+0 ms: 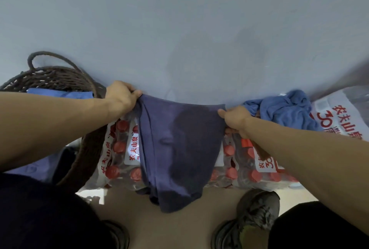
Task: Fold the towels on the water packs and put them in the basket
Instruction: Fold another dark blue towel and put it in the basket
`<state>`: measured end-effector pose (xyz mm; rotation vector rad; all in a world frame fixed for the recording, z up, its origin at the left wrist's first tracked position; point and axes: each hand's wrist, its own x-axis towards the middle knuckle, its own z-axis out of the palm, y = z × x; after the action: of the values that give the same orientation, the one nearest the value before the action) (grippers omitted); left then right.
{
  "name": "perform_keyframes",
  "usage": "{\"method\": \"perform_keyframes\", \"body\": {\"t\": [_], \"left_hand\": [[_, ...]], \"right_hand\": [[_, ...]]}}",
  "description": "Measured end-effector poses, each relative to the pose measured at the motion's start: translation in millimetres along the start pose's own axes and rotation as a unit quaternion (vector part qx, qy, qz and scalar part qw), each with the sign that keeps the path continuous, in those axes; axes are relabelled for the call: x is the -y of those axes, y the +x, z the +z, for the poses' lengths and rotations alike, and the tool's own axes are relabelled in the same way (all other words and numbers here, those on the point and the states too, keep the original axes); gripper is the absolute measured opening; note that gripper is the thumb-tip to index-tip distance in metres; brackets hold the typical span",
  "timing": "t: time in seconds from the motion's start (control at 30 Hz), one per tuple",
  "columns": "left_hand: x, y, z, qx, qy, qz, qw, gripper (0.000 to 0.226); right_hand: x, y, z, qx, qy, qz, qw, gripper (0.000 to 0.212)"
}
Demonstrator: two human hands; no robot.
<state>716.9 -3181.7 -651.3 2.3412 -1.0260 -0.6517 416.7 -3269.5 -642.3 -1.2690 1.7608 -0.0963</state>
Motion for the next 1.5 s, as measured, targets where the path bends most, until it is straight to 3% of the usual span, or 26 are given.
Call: {"method": "perform_keyframes", "body": {"t": [0.13,0.23,0.33,0.47,0.57,0.67,0.8,0.93,1.03,1.17,1.23,1.33,1.4,1.5], "left_hand": [[-5.8,-1.3,-4.0,0.025,-0.018,0.072,0.997,0.021],[-9.2,-5.7,-13.4,0.084,0.07,0.125,0.986,0.016],[-13.4,-10.7,-23.6,0.108,0.188,0.109,0.97,0.047],[-42.5,-38.1,-43.3,0.158,0.325,0.16,0.918,0.018],[-52.7,-71.4,-44.6,0.219,0.407,0.135,0.876,0.031],[-32.6,-102.6,-23.5,0.272,0.441,0.105,0.848,0.039],[3.1,-136.7,8.2,0.276,0.313,-0.004,0.909,0.039],[20.8,-154.1,21.9,0.184,0.251,-0.041,0.95,0.041],[31.0,-156.0,26.1,0.13,0.112,-0.103,0.98,0.035],[37.4,-158.7,23.3,0.075,-0.024,-0.176,0.981,0.022],[40.2,-157.3,17.9,0.056,-0.064,-0.197,0.977,0.021],[49.1,-153.4,10.0,0.038,-0.103,-0.226,0.968,0.012],[54.3,-155.6,2.1,0.039,-0.046,-0.22,0.974,0.01],[62.4,-162.0,-8.6,0.055,0.067,-0.145,0.986,0.011]], "right_hand": [[-4.8,-5.8,-2.1,0.055,-0.066,0.018,0.996,0.034],[-4.9,-14.8,-3.1,0.101,-0.131,0.042,0.985,0.036],[-4.8,-19.2,-2.2,0.107,-0.173,0.022,0.979,0.025],[-6.0,-24.3,-5.7,0.138,-0.198,0.036,0.97,0.021],[-9.3,-33.3,-10.5,0.185,-0.217,0.045,0.957,0.02],[-20.6,-40.9,-7.4,0.196,-0.22,-0.016,0.955,0.026],[-38.5,-52.5,3.8,0.186,-0.224,-0.068,0.954,0.022],[-41.8,-58.8,4.2,0.113,-0.18,-0.093,0.973,0.022],[-34.5,-61.5,4.7,0.095,-0.032,-0.084,0.991,0.015],[-31.0,-59.4,6.7,0.121,0.098,-0.039,0.987,0.008],[-31.9,-56.1,5.8,0.109,0.081,-0.035,0.99,0.003],[-32.7,-50.6,0.0,0.05,-0.062,-0.045,0.996,0.021],[-33.6,-50.6,-2.7,0.044,-0.128,-0.049,0.99,0.026],[-38.2,-49.8,-0.3,0.04,-0.142,-0.046,0.988,0.022]]}}
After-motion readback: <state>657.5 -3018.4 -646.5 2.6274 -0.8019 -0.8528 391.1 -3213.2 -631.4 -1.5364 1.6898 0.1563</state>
